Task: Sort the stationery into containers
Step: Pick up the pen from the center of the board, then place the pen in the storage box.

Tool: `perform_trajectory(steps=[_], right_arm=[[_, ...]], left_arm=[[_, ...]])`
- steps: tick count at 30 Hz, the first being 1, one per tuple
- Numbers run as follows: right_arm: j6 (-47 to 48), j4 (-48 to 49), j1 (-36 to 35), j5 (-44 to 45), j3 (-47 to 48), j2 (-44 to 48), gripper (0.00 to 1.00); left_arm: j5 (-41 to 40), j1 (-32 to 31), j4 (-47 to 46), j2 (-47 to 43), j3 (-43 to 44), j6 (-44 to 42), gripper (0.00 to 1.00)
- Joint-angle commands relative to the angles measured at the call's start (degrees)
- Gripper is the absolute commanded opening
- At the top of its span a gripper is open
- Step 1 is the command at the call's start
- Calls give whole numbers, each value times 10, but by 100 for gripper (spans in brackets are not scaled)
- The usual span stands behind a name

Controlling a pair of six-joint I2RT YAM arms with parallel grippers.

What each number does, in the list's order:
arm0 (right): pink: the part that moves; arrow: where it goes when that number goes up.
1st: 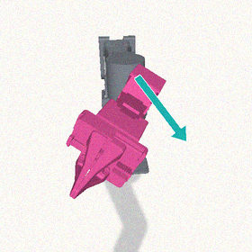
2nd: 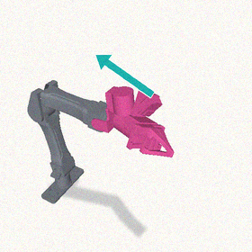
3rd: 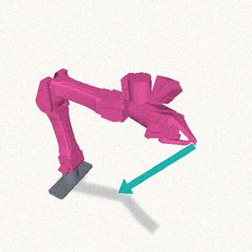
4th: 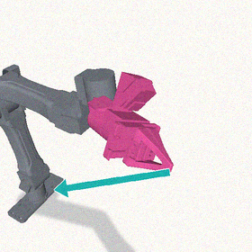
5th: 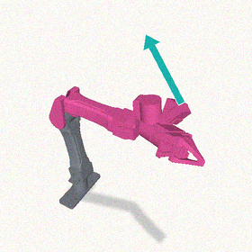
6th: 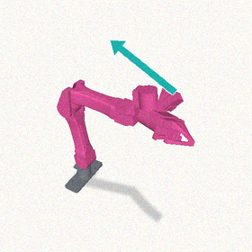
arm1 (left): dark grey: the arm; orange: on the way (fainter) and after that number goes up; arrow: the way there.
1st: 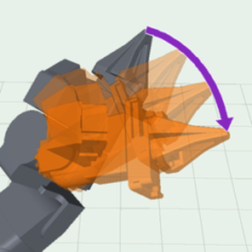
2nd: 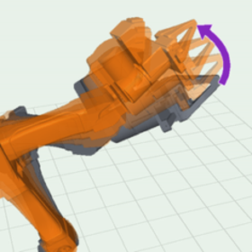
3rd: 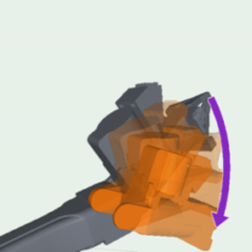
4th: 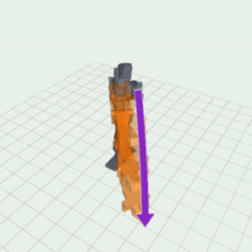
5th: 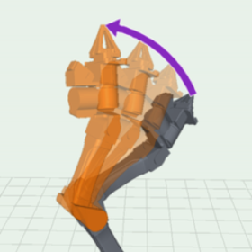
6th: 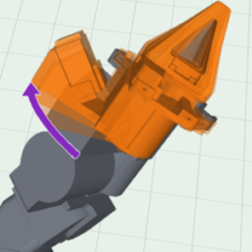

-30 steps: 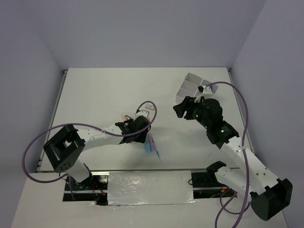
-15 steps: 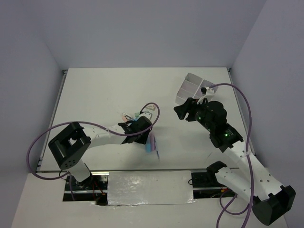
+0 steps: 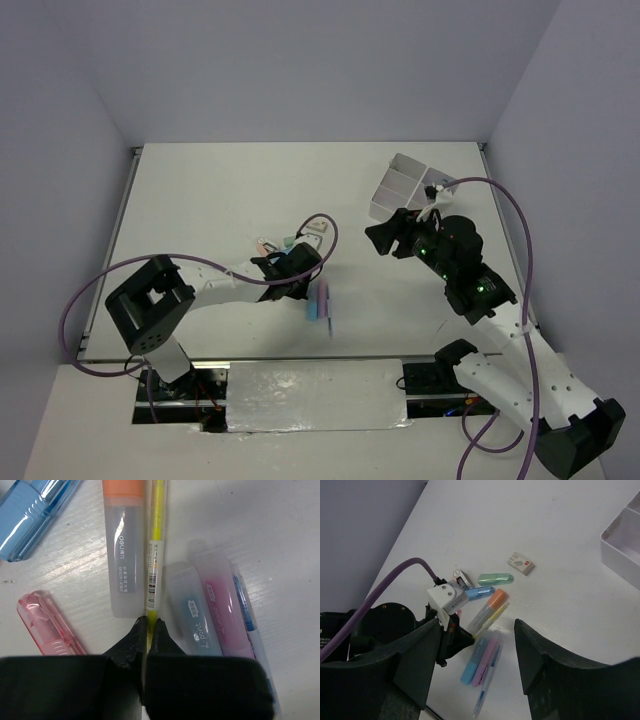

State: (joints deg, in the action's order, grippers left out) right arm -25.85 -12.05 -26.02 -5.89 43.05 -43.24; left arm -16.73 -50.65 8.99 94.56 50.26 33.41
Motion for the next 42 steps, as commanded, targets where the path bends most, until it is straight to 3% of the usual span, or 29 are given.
perform_trajectory(steps=[1,6,9,12,19,28,34,36,37,40,41,42], right_arm=[[-4,36,-5,-47,-6,-10,68],[-12,87,-45,-58,-23,-103,70],[-42,105,-69,13,-28,-173,70],[-97,201,-72,18,-61,-212,71],[-172,310,-122,28,-65,-314,73],[-191,348,-145,33,-62,-324,73],[-201,363,-145,6,-59,-351,47],[-203,367,-146,-2,-57,-352,28],[-202,367,-145,-5,-57,-352,14],[-202,370,-144,-13,-54,-349,9],[-198,368,-138,-10,-50,-346,7],[-186,360,-134,-3,-46,-344,4]], left_arm=[[18,0,37,-9,-17,6,0],[19,-1,45,-66,-23,10,0],[10,-5,53,-104,-19,15,0],[1,-8,59,-139,-17,16,0],[48,-23,-7,-216,-46,0,0],[66,-24,-28,-234,-55,11,0],[76,-24,-48,-250,-61,16,0],[72,-24,-43,-250,-61,17,0],[69,-24,-44,-249,-61,17,3],[58,-24,-43,-250,-63,24,27],[42,-24,-43,-253,-63,26,57],[30,-24,-34,-256,-61,37,81]])
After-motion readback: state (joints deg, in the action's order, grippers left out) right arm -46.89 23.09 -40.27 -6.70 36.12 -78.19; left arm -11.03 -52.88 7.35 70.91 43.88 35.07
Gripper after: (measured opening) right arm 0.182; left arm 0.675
